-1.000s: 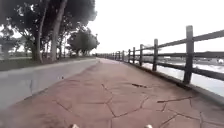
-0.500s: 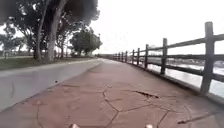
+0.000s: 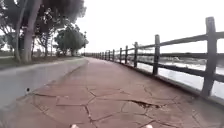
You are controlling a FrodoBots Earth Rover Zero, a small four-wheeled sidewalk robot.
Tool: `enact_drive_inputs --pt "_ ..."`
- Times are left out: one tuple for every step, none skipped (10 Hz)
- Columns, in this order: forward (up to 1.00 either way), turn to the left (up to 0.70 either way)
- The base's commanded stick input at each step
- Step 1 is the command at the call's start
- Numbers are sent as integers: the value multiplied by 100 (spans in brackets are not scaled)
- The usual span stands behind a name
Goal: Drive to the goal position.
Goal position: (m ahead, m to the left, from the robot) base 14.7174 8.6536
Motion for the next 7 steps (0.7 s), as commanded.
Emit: enact_drive_inputs --pt "100 0" --pt "100 0" --pt "100 0" --pt "100 0" --pt "100 0" --pt "100 0" --pt "100 0"
